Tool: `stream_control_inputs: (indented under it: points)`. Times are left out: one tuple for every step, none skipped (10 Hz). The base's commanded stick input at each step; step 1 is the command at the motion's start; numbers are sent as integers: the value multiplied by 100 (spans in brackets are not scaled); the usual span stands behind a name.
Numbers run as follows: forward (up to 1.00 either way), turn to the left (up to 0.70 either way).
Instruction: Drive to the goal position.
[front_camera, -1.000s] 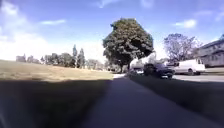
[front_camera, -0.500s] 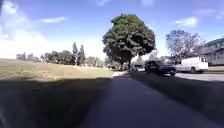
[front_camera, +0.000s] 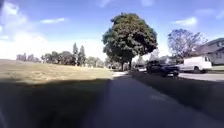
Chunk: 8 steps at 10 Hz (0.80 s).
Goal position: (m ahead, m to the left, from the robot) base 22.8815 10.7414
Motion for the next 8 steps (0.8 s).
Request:
stream_control_inputs:
  points:
    - [100, 0]
    - [100, 0]
    - [100, 0]
    - [100, 0]
    - [100, 0]
    - [100, 0]
    - [100, 0]
    - [100, 0]
